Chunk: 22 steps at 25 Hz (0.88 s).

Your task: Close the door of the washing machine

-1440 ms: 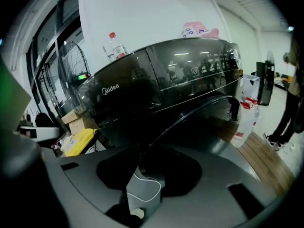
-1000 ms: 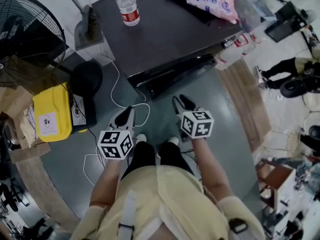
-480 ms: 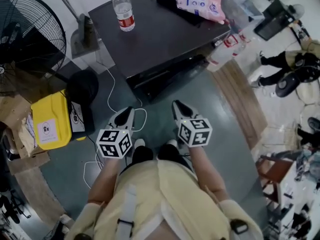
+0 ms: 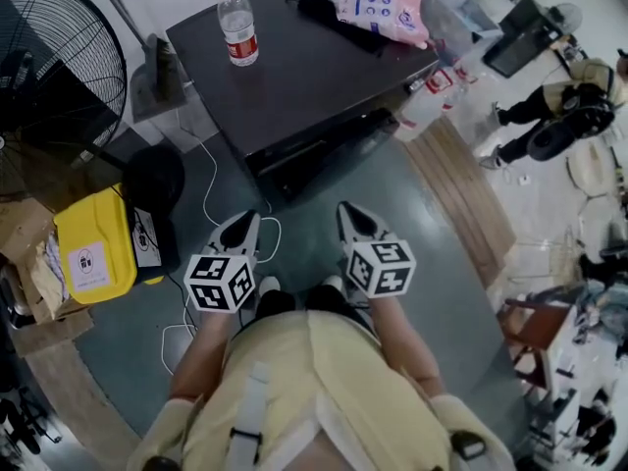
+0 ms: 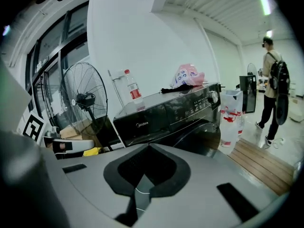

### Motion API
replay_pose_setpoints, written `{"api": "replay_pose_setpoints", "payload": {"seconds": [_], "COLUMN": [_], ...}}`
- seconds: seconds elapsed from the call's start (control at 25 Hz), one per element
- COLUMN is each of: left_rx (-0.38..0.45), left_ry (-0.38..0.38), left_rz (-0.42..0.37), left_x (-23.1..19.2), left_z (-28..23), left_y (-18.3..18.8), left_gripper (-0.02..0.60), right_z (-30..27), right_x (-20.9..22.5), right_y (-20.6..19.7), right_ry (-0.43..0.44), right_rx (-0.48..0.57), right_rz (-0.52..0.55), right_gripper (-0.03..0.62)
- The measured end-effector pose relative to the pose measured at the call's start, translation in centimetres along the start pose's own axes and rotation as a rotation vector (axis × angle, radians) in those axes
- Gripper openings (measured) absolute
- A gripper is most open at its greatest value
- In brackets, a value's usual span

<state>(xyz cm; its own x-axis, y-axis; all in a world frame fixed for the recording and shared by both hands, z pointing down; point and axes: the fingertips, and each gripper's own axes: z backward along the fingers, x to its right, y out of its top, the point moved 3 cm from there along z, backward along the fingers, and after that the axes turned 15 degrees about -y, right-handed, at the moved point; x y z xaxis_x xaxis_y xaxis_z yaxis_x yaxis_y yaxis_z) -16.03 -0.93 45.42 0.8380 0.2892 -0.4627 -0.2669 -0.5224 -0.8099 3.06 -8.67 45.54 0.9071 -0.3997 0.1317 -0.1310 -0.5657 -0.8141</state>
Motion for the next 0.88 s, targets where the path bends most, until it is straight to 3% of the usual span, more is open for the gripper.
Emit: {"api": "replay_pose_setpoints", "payload": {"seconds": [0.88], "left_rx": [0.03], "left_ry": [-0.012], "left_rz": [0.003], "left_x": [1.6], "left_z": [0.2], "left_y": [-0.2], "left_gripper": [0.02], "right_z": [1.8], "right_x": [0.5], "right_y": [0.1], "right_ry": [0.029], "right_rx": [0.025], "right_rz": [-0.018], "right_gripper": [0.004]}}
